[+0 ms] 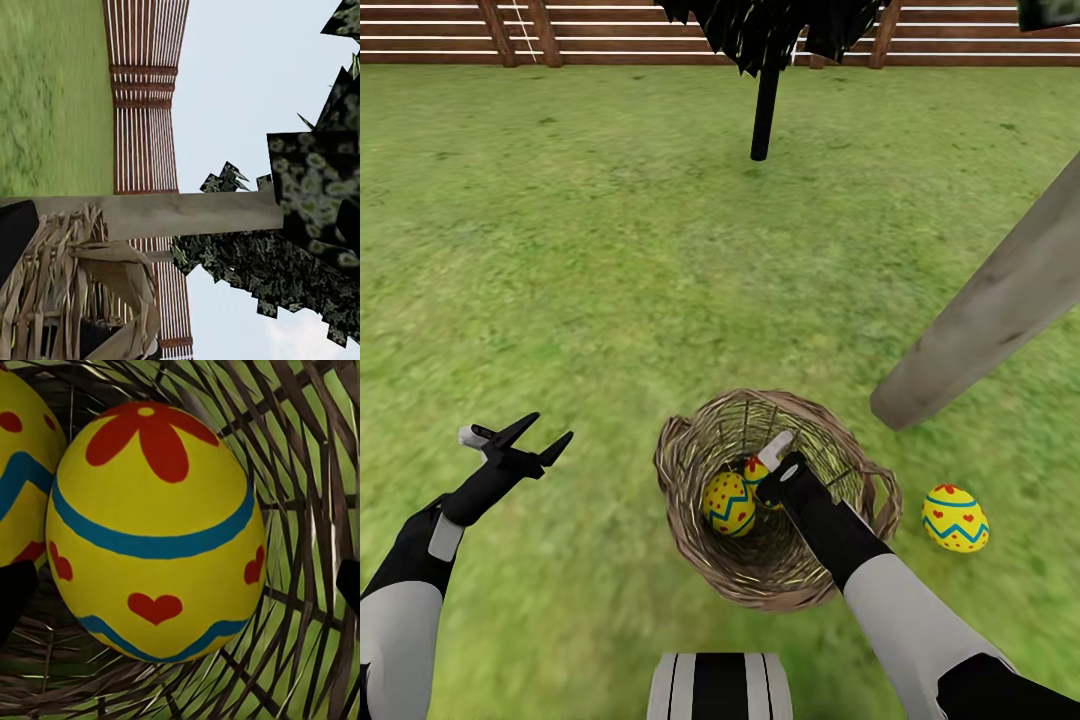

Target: Take the three Easter eggs out of the wicker basket on the lawn in the garden, then place them on the lawn next to a single tree (choose any tree) so that all three eggs are next to the same tree and none are left in the basket.

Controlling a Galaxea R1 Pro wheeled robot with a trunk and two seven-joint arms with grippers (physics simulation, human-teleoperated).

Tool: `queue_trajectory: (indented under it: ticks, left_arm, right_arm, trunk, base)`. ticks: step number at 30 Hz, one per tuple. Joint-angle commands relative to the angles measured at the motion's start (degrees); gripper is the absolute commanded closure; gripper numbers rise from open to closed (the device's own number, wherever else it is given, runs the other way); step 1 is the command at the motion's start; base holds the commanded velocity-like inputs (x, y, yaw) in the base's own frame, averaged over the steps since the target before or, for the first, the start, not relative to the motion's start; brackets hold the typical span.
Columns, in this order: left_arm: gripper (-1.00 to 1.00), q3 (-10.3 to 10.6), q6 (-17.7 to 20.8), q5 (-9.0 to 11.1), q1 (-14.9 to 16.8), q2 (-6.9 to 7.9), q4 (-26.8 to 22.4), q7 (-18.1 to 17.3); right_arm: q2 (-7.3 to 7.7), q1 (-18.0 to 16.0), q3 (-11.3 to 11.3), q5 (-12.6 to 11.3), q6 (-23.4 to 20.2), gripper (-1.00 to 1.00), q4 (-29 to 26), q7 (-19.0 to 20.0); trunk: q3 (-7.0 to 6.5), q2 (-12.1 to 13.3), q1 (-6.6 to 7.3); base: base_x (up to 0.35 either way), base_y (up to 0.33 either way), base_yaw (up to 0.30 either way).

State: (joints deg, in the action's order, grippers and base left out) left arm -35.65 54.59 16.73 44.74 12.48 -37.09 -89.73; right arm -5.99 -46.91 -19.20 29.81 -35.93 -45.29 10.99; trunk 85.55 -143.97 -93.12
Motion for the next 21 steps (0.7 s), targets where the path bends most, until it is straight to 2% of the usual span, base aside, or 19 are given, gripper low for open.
queue_trajectory:
  ticks: [1,14,21]
  left_arm:
    - [-1.00,-0.06,0.61,-0.12,0.03,0.00,0.00,-0.27]
    - [-1.00,-0.09,0.56,-0.01,0.06,-0.12,0.02,-0.27]
    - [-1.00,-0.13,0.38,-0.06,0.04,-1.78,-0.21,-0.27]
  right_arm:
    - [0.01,-0.02,-0.05,0.61,-0.27,-1.00,-0.08,0.44]
    - [0.02,-0.02,0.01,0.60,0.50,-1.00,-0.41,0.45]
    - [0.02,-0.02,0.04,0.52,1.03,-1.00,-0.41,0.52]
  trunk:
    - [0.03,-0.01,0.01]
    - [0.03,-0.01,0.01]
    - [0.03,-0.01,0.01]
  base:
    - [0.000,0.000,0.000]
    - [0.000,0.000,0.000]
    - [0.000,0.000,0.000]
